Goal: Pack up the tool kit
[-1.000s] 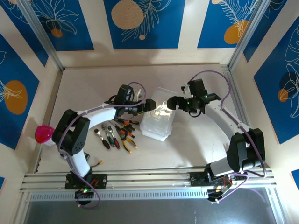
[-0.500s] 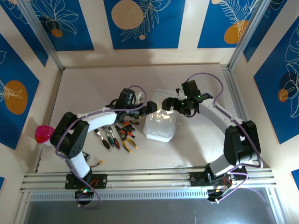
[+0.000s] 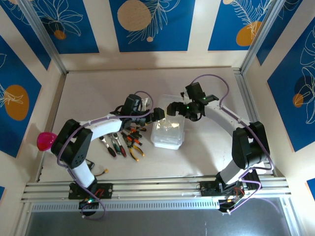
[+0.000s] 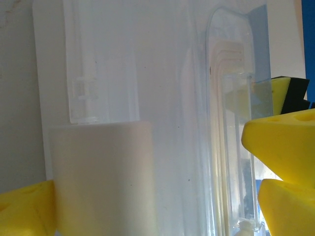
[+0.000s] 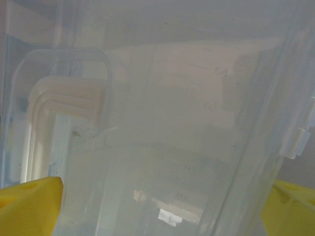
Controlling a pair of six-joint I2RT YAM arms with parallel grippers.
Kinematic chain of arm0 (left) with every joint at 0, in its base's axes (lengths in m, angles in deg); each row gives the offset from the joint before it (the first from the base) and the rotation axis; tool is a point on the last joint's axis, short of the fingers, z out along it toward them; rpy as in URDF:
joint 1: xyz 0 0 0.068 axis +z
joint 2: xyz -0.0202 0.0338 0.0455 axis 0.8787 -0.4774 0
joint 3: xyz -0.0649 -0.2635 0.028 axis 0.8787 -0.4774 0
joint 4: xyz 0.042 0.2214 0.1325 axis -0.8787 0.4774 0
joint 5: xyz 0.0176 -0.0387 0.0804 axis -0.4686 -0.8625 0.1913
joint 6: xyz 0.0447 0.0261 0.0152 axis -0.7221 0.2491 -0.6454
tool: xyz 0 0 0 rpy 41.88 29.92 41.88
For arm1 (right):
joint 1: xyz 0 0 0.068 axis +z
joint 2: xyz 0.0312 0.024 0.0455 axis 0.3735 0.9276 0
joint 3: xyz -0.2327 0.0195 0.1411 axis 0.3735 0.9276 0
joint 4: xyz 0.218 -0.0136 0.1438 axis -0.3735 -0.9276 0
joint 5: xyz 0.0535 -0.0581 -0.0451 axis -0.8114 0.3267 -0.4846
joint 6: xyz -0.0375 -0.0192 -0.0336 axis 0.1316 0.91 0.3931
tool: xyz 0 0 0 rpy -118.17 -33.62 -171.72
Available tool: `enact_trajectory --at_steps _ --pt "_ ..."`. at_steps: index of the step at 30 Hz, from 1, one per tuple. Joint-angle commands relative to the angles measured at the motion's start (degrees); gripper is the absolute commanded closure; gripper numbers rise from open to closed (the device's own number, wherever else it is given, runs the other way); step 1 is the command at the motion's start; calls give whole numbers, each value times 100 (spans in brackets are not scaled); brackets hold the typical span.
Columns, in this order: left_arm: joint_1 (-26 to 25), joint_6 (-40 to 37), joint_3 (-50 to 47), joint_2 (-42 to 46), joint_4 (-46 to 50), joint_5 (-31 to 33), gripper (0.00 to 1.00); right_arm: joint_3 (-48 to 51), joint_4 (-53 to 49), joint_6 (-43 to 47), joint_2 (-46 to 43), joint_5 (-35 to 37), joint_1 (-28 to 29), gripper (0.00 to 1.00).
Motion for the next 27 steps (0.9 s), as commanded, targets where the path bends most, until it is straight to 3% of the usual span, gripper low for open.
enact_trajectory --at_steps 1,11,18,27 --pt "3 -130 45 240 -65 -125 0 -203 -294 155 285 70 129 1" --pt "52 -180 8 237 -165 -260 0 -686 -770 430 675 264 208 0" --pt "287 -296 -95 384 -170 -385 0 -771 -815 637 495 120 16 17" --pt "486 -479 -194 560 55 -443 0 -620 -355 943 113 -862 -429 20"
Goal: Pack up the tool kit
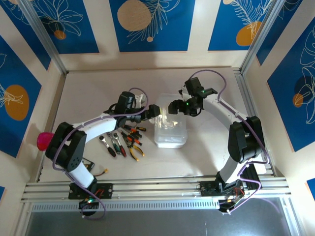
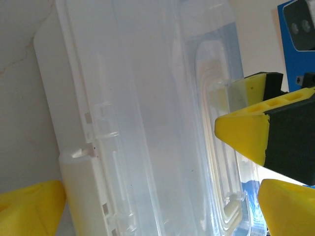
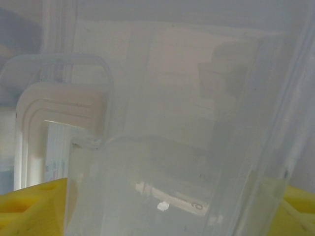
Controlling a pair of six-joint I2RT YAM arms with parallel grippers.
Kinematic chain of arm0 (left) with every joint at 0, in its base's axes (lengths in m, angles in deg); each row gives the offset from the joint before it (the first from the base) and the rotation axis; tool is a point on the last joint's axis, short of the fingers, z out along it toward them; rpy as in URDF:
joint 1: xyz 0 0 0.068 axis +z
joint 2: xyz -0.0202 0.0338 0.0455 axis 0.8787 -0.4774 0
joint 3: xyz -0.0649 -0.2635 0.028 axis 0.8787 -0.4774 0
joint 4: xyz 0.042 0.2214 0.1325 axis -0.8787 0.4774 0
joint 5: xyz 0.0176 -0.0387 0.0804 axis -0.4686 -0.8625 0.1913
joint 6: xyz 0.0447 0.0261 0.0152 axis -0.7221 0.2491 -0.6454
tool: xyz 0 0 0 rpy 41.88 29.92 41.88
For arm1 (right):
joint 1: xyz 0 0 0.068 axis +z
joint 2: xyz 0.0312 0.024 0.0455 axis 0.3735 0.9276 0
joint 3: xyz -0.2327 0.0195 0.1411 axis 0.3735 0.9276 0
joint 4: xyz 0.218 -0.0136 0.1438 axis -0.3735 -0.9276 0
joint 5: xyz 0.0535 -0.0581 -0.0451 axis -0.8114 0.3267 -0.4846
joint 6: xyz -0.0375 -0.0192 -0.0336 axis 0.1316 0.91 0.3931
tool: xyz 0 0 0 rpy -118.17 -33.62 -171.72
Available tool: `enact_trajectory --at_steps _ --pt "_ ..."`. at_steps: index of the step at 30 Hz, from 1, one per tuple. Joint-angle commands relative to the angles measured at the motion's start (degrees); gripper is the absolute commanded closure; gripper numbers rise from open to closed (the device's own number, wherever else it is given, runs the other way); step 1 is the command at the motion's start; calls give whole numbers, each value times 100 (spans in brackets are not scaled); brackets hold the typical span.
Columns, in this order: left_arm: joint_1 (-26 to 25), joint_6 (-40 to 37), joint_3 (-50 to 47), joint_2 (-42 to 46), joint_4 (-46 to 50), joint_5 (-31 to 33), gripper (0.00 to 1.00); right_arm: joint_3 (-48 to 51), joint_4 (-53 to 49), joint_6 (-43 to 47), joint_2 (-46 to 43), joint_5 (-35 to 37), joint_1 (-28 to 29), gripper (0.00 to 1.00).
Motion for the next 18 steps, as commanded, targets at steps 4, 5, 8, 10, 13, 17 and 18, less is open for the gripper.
enact_trajectory --at_steps 4,5,8,10,13,17,18 --pt "106 -284 -96 277 107 -159 0 468 978 139 -541 -1497 -505 20" --pt "115 -306 -82 308 131 -158 0 598 1128 104 -594 -1686 -601 20" --pt "126 -523 59 390 311 -188 0 899 1620 -2 -723 -2318 -857 19" --pt "126 -660 167 464 417 -178 0 1064 1849 -55 -782 -2620 -986 17" --pt "126 -809 341 558 547 -155 0 1259 2125 -121 -863 -2947 -1146 13" --pt "118 -823 494 522 502 -248 0 1406 2326 -157 -935 -3196 -1284 12" --pt "117 -794 517 489 442 -282 0 1431 2347 -157 -945 -3219 -1307 12"
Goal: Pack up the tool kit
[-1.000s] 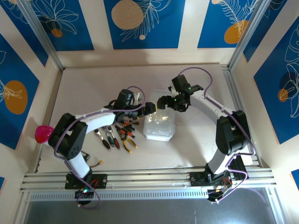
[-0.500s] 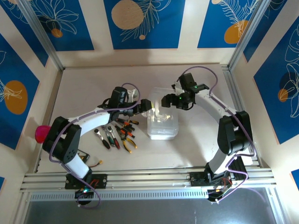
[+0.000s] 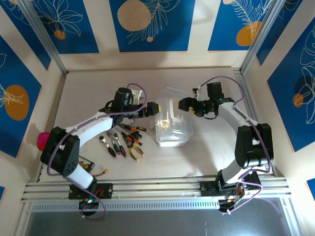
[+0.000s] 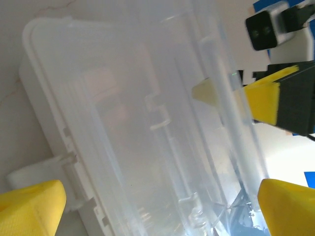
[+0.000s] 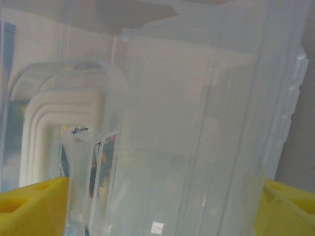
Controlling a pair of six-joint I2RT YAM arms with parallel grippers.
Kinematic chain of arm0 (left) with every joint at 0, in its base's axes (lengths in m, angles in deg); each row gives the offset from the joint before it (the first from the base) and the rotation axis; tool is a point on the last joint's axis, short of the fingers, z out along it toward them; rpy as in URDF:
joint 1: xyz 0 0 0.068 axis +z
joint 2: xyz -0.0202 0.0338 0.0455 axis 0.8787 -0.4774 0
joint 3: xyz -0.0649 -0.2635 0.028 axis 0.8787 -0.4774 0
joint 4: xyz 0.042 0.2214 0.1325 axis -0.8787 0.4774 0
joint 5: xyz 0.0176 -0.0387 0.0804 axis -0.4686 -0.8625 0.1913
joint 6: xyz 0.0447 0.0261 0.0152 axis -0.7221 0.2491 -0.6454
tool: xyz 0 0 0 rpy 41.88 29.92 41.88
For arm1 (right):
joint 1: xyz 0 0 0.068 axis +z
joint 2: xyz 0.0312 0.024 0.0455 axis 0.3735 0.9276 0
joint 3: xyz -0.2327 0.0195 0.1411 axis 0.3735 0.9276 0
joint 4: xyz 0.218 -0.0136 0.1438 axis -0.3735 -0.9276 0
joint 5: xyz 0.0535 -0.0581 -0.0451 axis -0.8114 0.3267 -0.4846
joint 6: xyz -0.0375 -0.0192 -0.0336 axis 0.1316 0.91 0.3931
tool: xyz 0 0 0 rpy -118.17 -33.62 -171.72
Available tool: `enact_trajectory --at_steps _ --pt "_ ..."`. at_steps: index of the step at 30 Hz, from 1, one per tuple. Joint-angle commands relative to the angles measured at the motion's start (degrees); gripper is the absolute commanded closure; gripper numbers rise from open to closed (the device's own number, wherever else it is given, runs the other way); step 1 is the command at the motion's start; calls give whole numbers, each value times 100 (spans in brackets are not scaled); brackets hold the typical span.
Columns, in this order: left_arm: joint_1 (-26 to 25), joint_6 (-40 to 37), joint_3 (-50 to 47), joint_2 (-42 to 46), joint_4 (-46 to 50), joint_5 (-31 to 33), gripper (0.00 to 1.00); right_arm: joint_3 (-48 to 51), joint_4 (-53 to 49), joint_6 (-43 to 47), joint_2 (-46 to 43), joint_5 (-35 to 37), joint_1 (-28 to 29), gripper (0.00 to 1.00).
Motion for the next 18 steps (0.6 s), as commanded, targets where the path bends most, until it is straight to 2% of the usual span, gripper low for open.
enact_trajectory --at_steps 1,12,15,18 --pt "39 -109 216 54 -82 -235 0 42 507 -58 -349 -770 -83 12" --pt "-245 198 457 -714 -547 -501 0 143 612 -102 -264 -891 -182 12" --pt "-247 70 449 -655 -384 -375 0 -40 107 146 -258 -383 -102 7" --pt "-250 -243 502 -534 98 -112 0 -457 -761 539 -169 549 154 1"
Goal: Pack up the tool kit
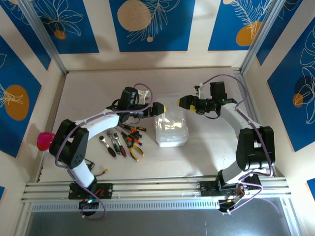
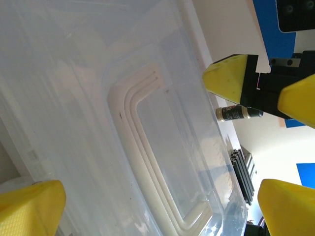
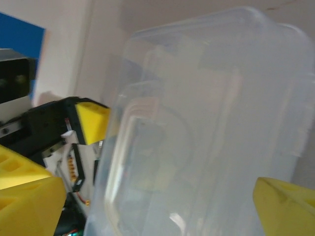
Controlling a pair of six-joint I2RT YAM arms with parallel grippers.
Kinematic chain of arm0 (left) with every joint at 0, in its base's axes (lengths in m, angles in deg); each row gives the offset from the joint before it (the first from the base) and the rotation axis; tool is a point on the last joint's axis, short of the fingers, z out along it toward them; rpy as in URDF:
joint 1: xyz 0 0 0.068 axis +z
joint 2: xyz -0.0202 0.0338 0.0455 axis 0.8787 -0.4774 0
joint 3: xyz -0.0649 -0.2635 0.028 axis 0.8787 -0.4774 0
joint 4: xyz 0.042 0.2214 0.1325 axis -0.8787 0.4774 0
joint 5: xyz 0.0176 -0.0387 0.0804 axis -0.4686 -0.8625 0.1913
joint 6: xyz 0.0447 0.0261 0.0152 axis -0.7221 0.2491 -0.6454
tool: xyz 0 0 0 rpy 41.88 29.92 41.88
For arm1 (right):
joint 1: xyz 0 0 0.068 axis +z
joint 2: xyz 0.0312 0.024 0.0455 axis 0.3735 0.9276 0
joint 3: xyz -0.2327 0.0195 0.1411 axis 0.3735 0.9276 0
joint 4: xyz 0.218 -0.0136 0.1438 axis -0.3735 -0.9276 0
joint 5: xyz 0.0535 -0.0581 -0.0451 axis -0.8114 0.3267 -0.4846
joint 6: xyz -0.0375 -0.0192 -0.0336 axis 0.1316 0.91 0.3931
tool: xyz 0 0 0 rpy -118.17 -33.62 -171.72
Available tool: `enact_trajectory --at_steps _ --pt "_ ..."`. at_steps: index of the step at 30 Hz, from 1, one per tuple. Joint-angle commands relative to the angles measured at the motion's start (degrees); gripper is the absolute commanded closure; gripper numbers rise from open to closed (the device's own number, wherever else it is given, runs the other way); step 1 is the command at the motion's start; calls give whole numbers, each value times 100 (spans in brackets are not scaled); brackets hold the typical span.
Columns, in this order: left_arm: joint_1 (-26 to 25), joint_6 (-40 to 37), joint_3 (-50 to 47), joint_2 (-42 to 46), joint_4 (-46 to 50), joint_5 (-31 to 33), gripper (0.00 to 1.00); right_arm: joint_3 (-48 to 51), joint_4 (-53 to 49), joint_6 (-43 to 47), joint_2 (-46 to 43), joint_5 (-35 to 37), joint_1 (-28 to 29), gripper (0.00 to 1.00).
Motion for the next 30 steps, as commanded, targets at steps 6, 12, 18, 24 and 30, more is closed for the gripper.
enact_trajectory --at_steps 6,12,18,24,30 --pt "-21 -526 153 301 757 424 0 -1114 -1785 757 328 1897 781 1" --pt "-4 -533 33 372 856 531 0 -1737 -2531 915 892 2758 1257 1" --pt "40 -539 14 387 890 551 0 -1919 -2706 931 1223 2971 1518 1" --pt "63 -522 -14 392 881 536 0 -1903 -2759 910 1388 3082 1567 16" --pt "97 -558 -186 563 890 597 0 -1614 -2579 858 1172 2870 1509 31"
